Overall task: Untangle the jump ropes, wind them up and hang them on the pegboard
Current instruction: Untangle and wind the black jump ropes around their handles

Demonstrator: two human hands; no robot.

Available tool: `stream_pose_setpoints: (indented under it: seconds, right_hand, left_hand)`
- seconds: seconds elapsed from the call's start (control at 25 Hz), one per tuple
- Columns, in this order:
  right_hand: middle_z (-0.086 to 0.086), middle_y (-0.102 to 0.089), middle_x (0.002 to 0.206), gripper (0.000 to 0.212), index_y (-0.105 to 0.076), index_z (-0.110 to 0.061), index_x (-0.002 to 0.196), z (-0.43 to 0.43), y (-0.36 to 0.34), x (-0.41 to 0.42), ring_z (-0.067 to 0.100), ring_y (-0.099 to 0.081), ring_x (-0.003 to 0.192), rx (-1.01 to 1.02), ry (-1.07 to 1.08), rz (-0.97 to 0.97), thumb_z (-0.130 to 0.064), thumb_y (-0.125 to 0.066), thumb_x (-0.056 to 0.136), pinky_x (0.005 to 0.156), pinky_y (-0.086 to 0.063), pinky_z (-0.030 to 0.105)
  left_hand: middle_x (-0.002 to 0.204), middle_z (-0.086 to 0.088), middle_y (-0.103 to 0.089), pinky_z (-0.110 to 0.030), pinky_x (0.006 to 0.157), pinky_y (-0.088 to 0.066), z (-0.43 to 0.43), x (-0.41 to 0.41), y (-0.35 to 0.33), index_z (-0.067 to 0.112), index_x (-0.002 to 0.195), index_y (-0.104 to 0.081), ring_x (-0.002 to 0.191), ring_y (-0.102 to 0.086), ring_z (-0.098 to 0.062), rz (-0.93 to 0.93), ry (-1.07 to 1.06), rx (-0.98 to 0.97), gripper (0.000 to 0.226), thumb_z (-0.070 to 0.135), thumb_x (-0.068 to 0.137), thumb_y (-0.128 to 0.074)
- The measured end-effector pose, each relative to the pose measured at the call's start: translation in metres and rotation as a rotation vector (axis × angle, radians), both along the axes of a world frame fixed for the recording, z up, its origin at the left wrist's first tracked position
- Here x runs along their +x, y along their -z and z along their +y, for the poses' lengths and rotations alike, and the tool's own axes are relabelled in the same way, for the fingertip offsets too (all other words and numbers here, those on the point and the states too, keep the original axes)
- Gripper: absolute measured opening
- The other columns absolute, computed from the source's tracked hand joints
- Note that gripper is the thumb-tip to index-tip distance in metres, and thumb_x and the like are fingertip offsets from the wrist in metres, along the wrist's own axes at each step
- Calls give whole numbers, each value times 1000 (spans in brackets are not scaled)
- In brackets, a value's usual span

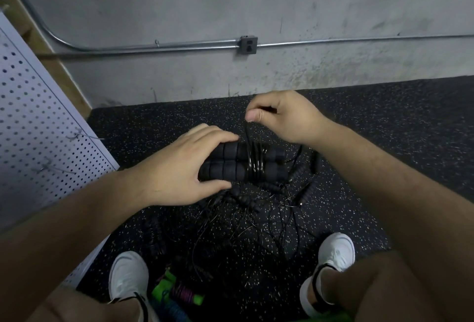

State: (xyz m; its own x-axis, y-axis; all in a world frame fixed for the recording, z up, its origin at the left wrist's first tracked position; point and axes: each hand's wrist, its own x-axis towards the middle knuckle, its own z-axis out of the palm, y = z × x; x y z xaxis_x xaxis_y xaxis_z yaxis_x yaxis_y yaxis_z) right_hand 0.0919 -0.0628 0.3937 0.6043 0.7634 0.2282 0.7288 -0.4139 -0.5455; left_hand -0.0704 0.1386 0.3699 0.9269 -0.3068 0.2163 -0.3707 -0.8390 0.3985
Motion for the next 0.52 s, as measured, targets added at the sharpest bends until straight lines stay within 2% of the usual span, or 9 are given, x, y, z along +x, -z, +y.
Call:
stream_pose_setpoints:
  seconds: [0.08,0.12,0.2,0.24,0.28,0.36,0.4,0.52]
  right_hand:
    - [-12,-69,86,22,-70,-27,89,6,5,-6,2,-65,79,44,-41,230,-48,-62,90,78,-54,31]
    - [-6,-68,82,19,-69,-22,83,10,10,-13,5,-65,74,103,-50,380,-36,-64,94,72,-54,31]
    - [-1,-59,66,38,-64,-18,67,17,23,-31,-1,-55,55,79,12,446,-11,-51,102,56,-50,29]
    - [-2,-52,62,42,-60,-19,68,22,36,-38,-3,-47,48,13,-13,415,-10,-44,106,51,-44,28]
    - [-3,-47,62,39,-58,-19,75,28,45,-49,-2,-42,45,-52,-32,397,-17,-39,109,50,-38,25]
    - [-4,-50,69,35,-58,-19,93,30,58,-64,0,-43,51,-121,-48,358,-36,-33,109,50,-36,21]
    - [-5,-53,73,35,-57,-20,97,31,57,-70,2,-46,55,-138,-61,364,-41,-33,108,51,-37,20]
    - [-5,-51,72,33,-49,-22,83,34,43,-90,6,-45,57,-187,-93,381,-40,-36,108,51,-34,21]
  left_hand:
    - [130,17,-44,-19,111,-29,-1,-3,-5,23,148,-38,126,-39,-2,-14,-8,-22,75,47,83,-69]
    - [131,17,-44,-21,111,-30,0,-3,-6,23,149,-38,126,-39,-3,-26,-34,-31,76,46,84,-69]
    - [133,15,-45,-27,112,-32,5,2,-8,22,149,-40,128,-40,-4,-65,-119,-49,76,44,83,-71]
    - [134,13,-47,-30,113,-33,11,6,-8,22,148,-41,128,-40,-5,-88,-171,-53,76,43,83,-73]
    - [135,11,-48,-32,114,-34,20,10,-8,21,148,-42,129,-40,-6,-106,-220,-44,75,42,83,-75]
    - [139,6,-50,-33,115,-33,33,21,-5,20,148,-43,132,-40,-10,-111,-295,-14,76,42,84,-77]
    - [141,5,-51,-31,114,-32,42,26,-3,20,149,-43,133,-40,-12,-106,-332,3,77,43,84,-78]
    - [142,3,-53,-34,113,-34,60,36,7,21,150,-43,132,-42,-15,-74,-376,69,79,42,83,-79]
